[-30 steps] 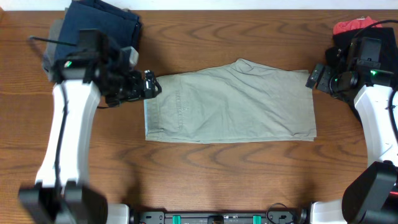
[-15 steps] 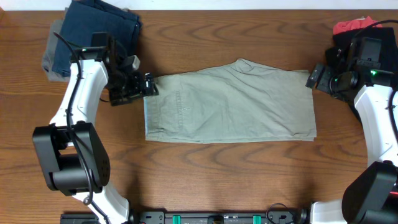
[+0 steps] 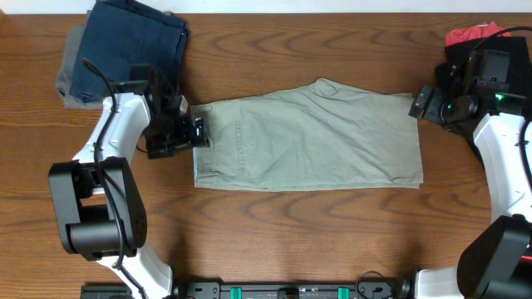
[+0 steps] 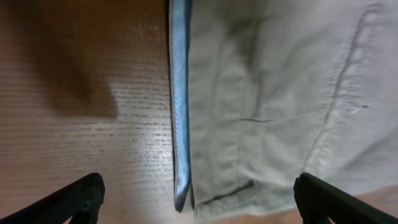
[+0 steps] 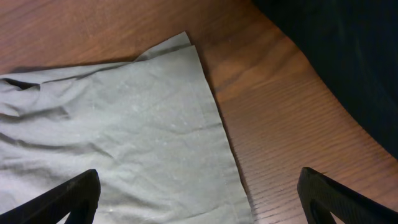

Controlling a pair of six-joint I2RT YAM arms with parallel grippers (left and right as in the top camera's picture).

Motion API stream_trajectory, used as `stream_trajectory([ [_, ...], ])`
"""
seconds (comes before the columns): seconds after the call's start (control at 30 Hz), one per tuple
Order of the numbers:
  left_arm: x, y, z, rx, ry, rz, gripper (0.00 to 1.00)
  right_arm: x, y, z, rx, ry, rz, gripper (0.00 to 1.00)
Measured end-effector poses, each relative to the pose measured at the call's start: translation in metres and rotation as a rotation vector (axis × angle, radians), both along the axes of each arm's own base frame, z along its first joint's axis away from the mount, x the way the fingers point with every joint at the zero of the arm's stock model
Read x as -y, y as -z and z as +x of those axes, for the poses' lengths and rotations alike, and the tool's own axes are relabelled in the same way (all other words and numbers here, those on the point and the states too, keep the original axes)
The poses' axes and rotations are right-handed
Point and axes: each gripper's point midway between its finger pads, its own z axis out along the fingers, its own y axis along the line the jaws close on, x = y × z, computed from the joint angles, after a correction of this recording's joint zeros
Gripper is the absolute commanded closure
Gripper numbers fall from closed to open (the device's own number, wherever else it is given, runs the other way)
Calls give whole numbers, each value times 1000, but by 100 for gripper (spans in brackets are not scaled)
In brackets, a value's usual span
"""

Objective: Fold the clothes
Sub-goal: 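Reach the left gripper to the shorts' left waistband edge and grasp, then lift the left end with the left gripper and fold it rightward over the shorts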

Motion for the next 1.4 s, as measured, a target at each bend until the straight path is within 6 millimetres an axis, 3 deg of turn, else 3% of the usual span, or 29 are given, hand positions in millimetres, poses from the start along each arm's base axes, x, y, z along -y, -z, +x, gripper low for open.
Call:
stream_trajectory([
  [0.17, 5, 16, -8, -4, 0, -26, 2, 0, 0, 0, 0, 0, 0, 1],
  [0.53, 13, 31, -10, 25, -1, -76, 2, 0, 0, 0, 0, 0, 0, 1],
  [0.63, 14, 31, -8, 40, -1, -81, 2, 0, 0, 0, 0, 0, 0, 1],
  [0.7, 15, 31, -7, 49, -2, -88, 9, 0, 0, 0, 0, 0, 0, 1],
  [0.9, 20, 31, -5, 70, -2, -120, 13, 0, 0, 0, 0, 0, 0, 1],
  [1.17, 31, 31, -4, 87, 4, -142, 14, 0, 0, 0, 0, 0, 0, 1],
  [1.23, 39, 31, -4, 93, 25, -148, 20, 0, 0, 0, 0, 0, 0, 1],
  [1.4, 48, 35, -9, 83, 41, -151, 53, 0, 0, 0, 0, 0, 0, 1],
])
